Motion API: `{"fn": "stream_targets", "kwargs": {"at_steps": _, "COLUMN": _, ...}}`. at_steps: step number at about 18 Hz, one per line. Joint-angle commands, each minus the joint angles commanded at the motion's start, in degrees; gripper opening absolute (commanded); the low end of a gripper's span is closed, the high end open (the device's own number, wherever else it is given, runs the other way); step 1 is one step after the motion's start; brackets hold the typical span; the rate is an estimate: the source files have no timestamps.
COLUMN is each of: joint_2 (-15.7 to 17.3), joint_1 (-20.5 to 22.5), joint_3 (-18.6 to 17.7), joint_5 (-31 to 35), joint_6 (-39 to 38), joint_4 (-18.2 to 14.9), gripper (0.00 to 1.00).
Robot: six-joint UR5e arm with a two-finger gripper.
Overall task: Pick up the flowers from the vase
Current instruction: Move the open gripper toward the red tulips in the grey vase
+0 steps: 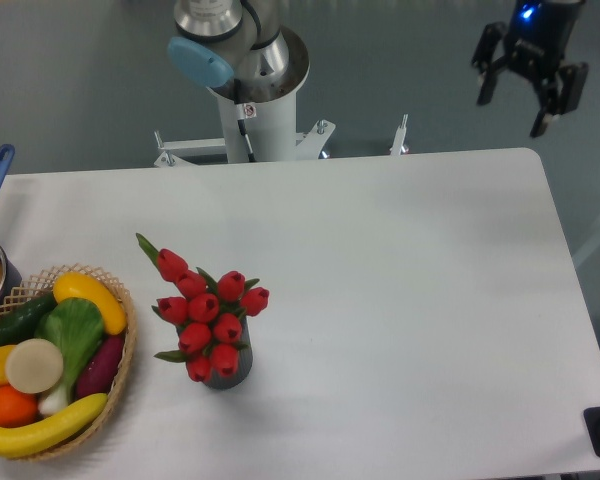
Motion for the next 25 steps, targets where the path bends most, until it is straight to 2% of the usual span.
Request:
{"fn": "stream_targets", "kwargs": {"at_steps": 1, "joint_2": 0.0, "joint_1": -1.14, "joint_3": -1.32, "joint_5": 0.0, "joint_6": -3.17, "joint_4": 3.7, "gripper": 1.0}}
{"fn": "stream_targets", "kwargs": {"at_steps": 3, "joint_2": -0.35, "joint_1": -3.08, "joint_3": -2.39, "joint_5": -0.09, "joint_6": -9.67, "joint_4": 7.85, "gripper": 1.0}}
{"fn": "stream_targets", "kwargs": {"at_steps": 6, "joint_2": -0.96, "joint_1": -5.19, "joint_3": -2.39, "joint_5": -0.61, "joint_6": -17.95, "joint_4": 8.39, "gripper": 1.0}}
{"fn": "stream_targets", "kwargs": {"at_steps": 9, "joint_2": -2.02, "joint_1": -7.12, "joint_3": -2.48, "joint_5": -1.31, "joint_6": -22.35, "joint_4": 8.39, "gripper": 1.0}}
{"fn": "stream_targets", "kwargs": {"at_steps": 11, "joint_2": -2.2, "joint_1": -7.66, "joint_3": -3.44, "joint_5": -5.07, "joint_6": -23.85, "joint_4": 8.39, "gripper": 1.0}}
{"fn": "stream_targets", "kwargs": {"at_steps": 13, "joint_2": -1.59, "joint_1": -7.66, "joint_3": -5.45, "joint_5": -12.97, "joint_6": -27.44, "joint_4": 8.74, "gripper": 1.0}}
{"fn": "stream_targets", "kwargs": {"at_steps": 16, "joint_2": -0.35, "joint_1": -7.66, "joint_3": -8.62, "joint_5": -21.08, "joint_6": -28.6, "joint_4": 10.67, "gripper": 1.0}}
{"fn": "stream_targets", "kwargs": {"at_steps": 18, "joint_2": -0.09, "joint_1": -8.09, "joint_3": -9.94, "joint_5": -21.71, "joint_6": -28.6, "joint_4": 12.17, "gripper": 1.0}}
{"fn": "stream_targets", "kwargs": {"at_steps": 22, "joint_2": -0.88, "joint_1": -12.13, "joint_3": -11.52, "joint_5": -22.5, "joint_6": -28.08, "joint_4": 15.94, "gripper": 1.0}}
{"fn": "stream_targets", "kwargs": {"at_steps": 25, "joint_2": -3.24, "joint_1": -15.73, "joint_3": -11.79, "joint_5": -22.85, "joint_6": -27.72, "joint_4": 19.81, "gripper": 1.0}}
